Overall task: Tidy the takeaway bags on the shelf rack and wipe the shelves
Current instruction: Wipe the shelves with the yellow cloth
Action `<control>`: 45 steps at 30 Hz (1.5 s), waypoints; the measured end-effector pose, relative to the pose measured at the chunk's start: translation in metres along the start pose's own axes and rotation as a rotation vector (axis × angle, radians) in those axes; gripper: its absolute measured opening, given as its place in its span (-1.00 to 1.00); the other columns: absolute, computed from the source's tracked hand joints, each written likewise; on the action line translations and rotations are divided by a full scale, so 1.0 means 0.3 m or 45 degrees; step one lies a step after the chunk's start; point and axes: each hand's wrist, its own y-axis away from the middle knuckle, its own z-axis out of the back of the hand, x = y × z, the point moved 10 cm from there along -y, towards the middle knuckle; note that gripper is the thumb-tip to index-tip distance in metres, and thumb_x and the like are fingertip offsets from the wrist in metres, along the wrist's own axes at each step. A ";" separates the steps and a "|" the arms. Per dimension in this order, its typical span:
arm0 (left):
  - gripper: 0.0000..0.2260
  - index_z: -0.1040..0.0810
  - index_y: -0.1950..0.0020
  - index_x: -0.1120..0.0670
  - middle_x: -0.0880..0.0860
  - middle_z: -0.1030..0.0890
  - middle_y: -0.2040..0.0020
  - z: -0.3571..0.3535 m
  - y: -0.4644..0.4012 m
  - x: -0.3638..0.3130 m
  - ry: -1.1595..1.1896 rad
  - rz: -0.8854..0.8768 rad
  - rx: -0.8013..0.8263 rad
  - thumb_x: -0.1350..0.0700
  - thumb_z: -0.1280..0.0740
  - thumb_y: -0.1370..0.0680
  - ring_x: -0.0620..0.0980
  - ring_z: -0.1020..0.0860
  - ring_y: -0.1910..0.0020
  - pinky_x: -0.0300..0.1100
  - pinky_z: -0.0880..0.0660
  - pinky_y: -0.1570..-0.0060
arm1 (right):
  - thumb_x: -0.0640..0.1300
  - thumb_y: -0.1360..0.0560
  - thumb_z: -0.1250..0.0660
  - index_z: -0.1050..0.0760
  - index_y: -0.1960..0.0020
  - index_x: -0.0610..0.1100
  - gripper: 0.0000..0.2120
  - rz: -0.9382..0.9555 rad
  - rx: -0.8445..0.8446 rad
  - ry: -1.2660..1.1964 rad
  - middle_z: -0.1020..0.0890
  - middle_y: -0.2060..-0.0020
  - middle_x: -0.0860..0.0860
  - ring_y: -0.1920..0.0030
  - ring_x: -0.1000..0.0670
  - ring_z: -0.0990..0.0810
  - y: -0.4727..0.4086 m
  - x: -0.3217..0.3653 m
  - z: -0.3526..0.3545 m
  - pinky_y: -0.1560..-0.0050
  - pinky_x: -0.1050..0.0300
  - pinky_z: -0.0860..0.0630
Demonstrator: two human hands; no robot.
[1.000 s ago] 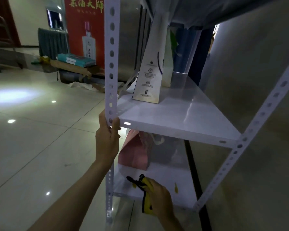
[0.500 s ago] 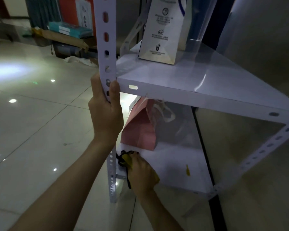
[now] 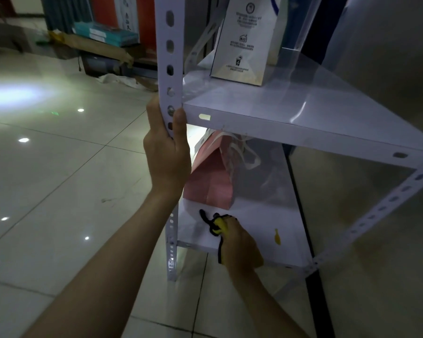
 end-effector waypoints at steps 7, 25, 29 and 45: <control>-0.56 -0.36 -0.38 0.28 -0.20 -0.38 0.32 -0.002 0.001 0.004 -0.007 -0.019 0.015 -0.06 -0.09 -0.72 -0.21 -0.42 0.46 -0.46 -0.24 0.46 | 0.13 -0.44 -0.50 -0.63 0.06 0.07 -0.83 0.168 0.094 0.125 -0.67 0.29 0.10 0.33 0.07 -0.64 0.018 0.224 -0.102 0.36 0.21 -0.54; -0.56 -0.36 -0.36 0.25 -0.23 -0.42 0.33 0.000 0.004 0.021 -0.062 -0.029 -0.020 -0.09 -0.08 -0.71 -0.16 -0.34 0.48 -0.36 -0.22 0.48 | -0.21 -0.64 -0.26 -0.52 -0.09 -0.13 -0.92 -0.279 -0.116 -0.010 -0.60 0.13 -0.04 0.07 -0.14 -0.64 -0.150 -0.450 0.290 0.24 0.10 -0.44; -0.60 -0.36 -0.35 0.26 -0.14 -0.36 0.32 0.000 0.005 0.013 -0.063 -0.036 -0.047 -0.04 -0.09 -0.72 -0.17 -0.33 0.46 -0.26 -0.25 0.46 | -0.14 -0.60 -0.31 -0.51 -0.14 -0.13 -0.87 -0.229 -0.205 0.262 -0.64 0.21 -0.06 0.30 -0.06 -0.56 -0.055 -0.423 0.231 0.45 0.19 -0.21; -0.88 -0.26 -0.12 -0.04 -0.17 -0.33 0.33 -0.003 0.005 0.021 -0.054 -0.032 -0.061 -0.07 -0.08 -0.72 -0.18 -0.31 0.44 -0.23 -0.24 0.42 | -0.32 -0.56 -0.21 -0.42 -0.19 -0.12 -0.76 -0.220 -0.130 0.284 -0.59 -0.03 -0.08 0.01 -0.13 -0.61 -0.068 -0.399 0.214 0.10 -0.01 -0.55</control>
